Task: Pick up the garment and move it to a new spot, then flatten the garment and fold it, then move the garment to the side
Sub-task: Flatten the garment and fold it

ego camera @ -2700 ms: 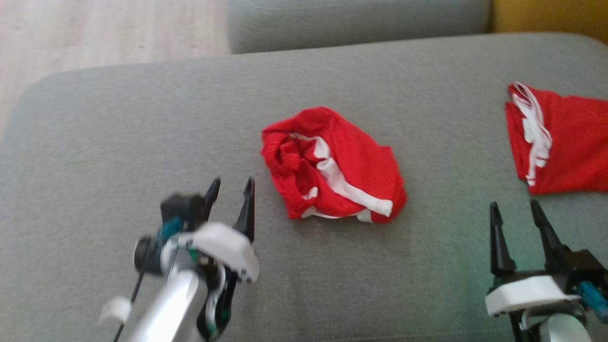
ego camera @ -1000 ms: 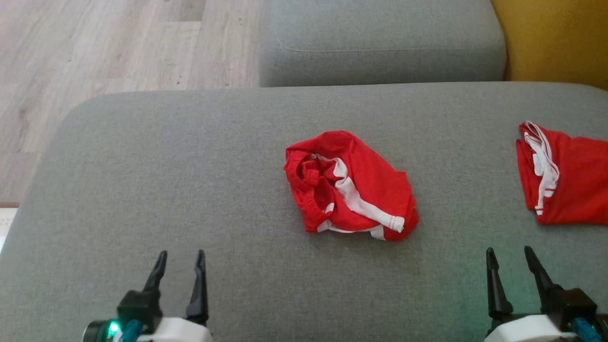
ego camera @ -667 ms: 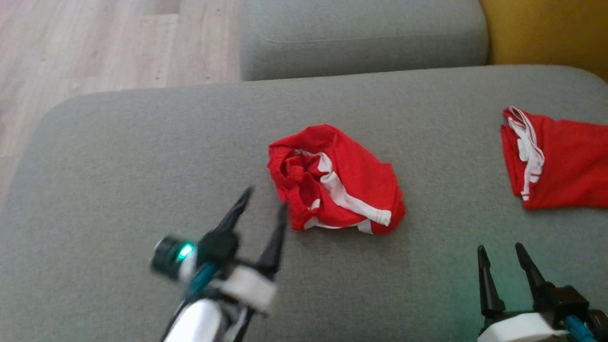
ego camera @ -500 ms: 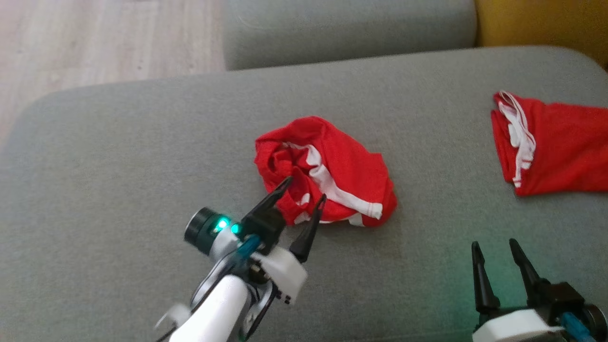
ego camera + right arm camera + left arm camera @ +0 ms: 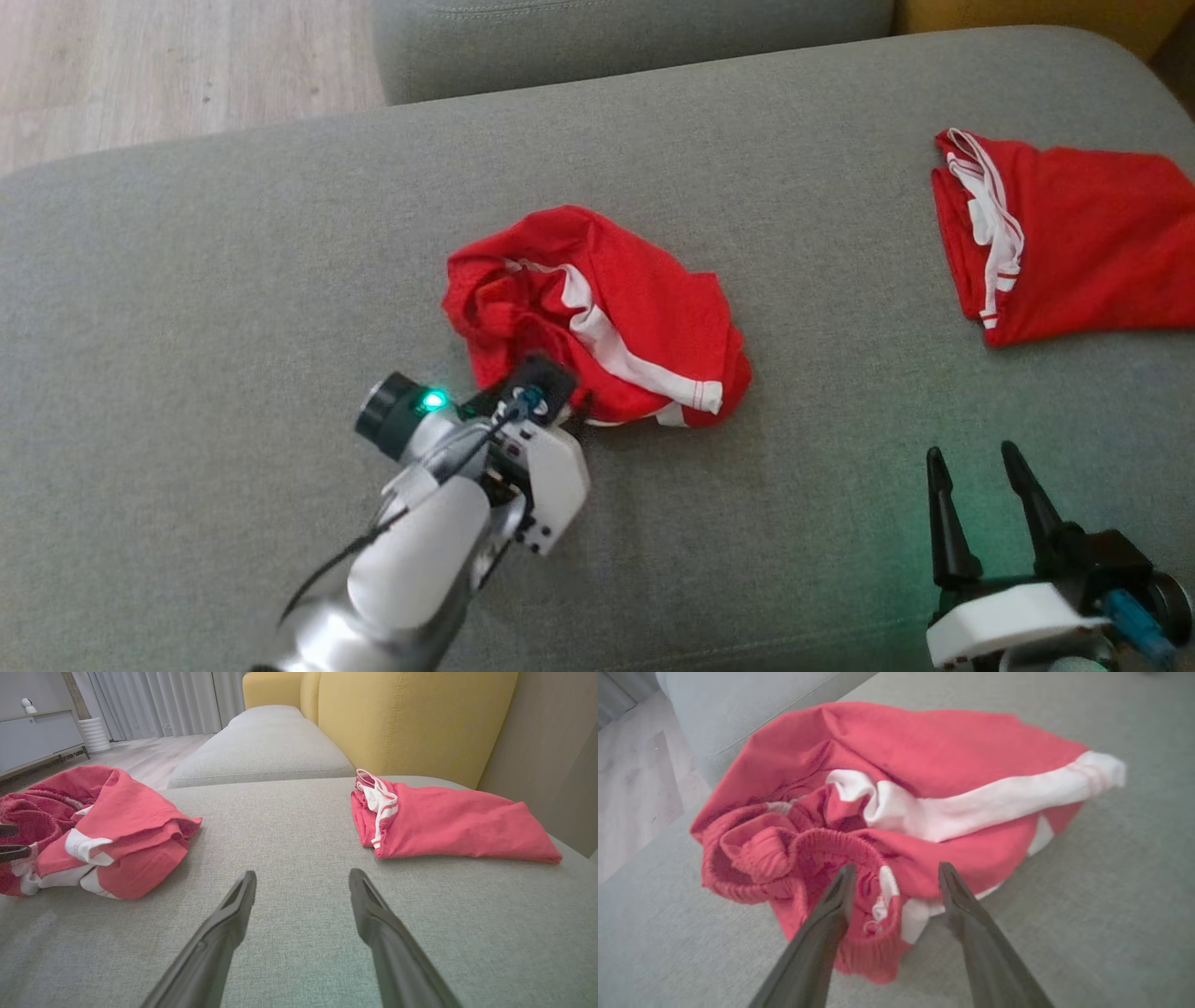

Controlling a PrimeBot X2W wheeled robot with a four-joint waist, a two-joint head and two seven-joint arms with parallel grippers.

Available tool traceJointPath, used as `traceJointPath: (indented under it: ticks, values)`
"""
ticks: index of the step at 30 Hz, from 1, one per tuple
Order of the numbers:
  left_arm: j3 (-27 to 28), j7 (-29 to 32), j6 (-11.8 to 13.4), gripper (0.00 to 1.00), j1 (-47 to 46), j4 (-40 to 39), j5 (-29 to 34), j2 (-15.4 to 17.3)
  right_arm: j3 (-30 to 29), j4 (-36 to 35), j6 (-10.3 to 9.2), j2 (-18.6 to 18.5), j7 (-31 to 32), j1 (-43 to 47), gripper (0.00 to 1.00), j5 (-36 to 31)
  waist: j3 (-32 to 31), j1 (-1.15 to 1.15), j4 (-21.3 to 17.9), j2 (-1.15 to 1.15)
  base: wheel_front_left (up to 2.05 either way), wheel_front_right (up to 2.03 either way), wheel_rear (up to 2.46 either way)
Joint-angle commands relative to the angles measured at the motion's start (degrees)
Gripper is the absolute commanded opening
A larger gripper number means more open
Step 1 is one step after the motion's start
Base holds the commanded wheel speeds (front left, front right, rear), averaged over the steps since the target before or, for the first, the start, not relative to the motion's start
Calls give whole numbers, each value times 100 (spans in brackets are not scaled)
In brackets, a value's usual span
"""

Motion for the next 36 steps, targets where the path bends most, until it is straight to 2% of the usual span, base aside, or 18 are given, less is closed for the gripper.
traceJointPath:
  ticks: [1,3,4,6,8,12,17,24,28,30,36]
  values:
    - [183,107,51,85,-343,29,-19,13,148,-150,37,-47,-79,-264,100,52,1,0,-2,0,0,0,0]
    - [197,223,21,57,-397,281,-81,13,166,-140,37,-47,-79,-281,100,59,8,0,-14,0,0,0,0]
    - [197,223,21,57,-397,281,-81,13,166,-140,37,-47,-79,-281,100,59,8,0,-14,0,0,0,0]
    - [207,264,-19,34,-431,472,-153,13,171,-134,37,-47,-79,-297,100,63,12,0,-28,0,0,0,0]
    - [195,278,-71,0,-455,610,-221,13,159,-126,37,-47,-79,-299,100,60,9,0,-36,0,0,0,0]
    - [296,251,-186,0,-445,604,-622,13,122,-111,37,-47,-79,-283,100,58,-18,0,-59,0,0,0,0]
    - [543,447,-299,0,-437,-204,-1669,13,28,-120,37,-47,-79,-228,100,47,-57,0,-16,0,0,0,0]
    - [974,1353,-504,0,-998,-1456,-2697,22,79,-96,37,-47,-79,-293,100,76,-141,0,-31,0,0,0,0]
    - [1338,1919,-481,0,-1428,-1852,-3234,35,237,-38,37,-47,-79,-344,100,151,-212,0,-213,0,0,0,0]
    - [1490,2052,-406,0,-1669,-1970,-3396,32,309,-9,37,-47,-79,-360,100,210,-234,0,-338,0,0,0,0]
    - [1682,1987,-281,0,-2152,-1866,-3343,113,344,21,37,-47,-79,-360,100,342,-248,0,-649,0,0,0,0]
